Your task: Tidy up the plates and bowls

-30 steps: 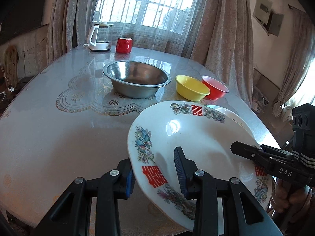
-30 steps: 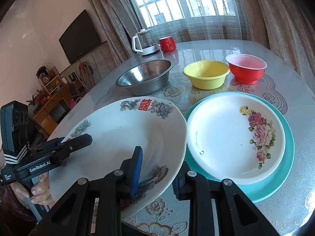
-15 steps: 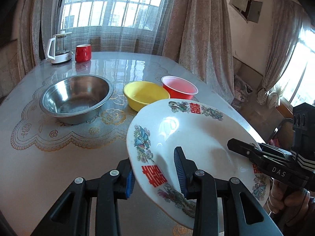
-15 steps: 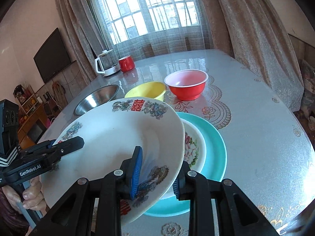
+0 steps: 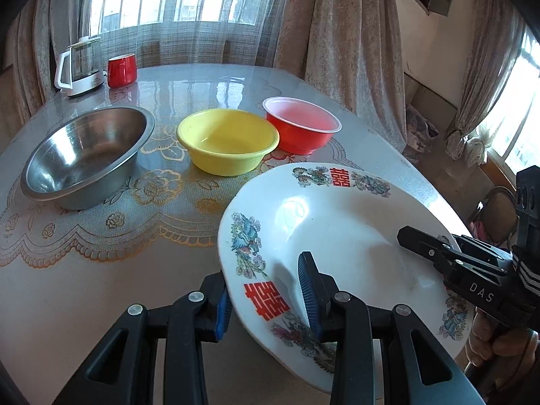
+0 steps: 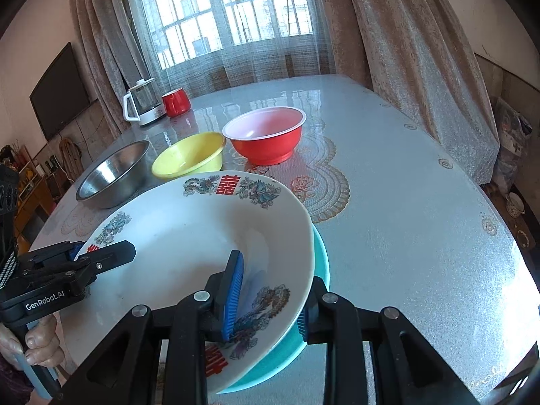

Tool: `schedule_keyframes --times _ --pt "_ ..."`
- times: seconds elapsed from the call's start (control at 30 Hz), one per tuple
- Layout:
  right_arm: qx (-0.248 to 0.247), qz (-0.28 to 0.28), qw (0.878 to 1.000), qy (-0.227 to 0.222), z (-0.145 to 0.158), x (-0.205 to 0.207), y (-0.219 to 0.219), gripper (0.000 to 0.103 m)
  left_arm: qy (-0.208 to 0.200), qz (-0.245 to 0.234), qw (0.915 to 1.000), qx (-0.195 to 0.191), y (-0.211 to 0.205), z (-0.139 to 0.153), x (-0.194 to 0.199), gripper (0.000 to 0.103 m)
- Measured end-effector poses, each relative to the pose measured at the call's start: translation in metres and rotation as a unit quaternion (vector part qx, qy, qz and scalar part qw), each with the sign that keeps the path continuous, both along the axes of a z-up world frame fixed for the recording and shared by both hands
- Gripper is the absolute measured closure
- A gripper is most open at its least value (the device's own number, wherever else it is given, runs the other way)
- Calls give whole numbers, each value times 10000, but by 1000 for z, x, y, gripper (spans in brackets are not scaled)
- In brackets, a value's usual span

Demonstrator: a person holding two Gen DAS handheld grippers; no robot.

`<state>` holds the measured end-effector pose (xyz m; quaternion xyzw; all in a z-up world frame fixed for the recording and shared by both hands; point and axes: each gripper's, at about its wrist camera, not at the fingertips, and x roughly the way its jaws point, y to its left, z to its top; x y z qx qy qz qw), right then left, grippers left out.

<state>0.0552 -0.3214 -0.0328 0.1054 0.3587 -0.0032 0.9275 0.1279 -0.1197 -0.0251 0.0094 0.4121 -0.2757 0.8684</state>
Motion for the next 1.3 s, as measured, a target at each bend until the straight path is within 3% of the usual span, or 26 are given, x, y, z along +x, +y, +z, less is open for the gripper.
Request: schedule_keyframes --times 0.33,0.9,1.3 --pt "-147 -52 9999 24 -11 -1 3 73 -186 158 9992 303 -4 -6 -6 67" --pt "27 -156 9998 -114 2 -36 6 70 -354 514 9980 111 18 6 -33 66" --pt "8 -277 9994 -195 -2 -42 10 71 -451 481 9972 352 7 4 -40 66"
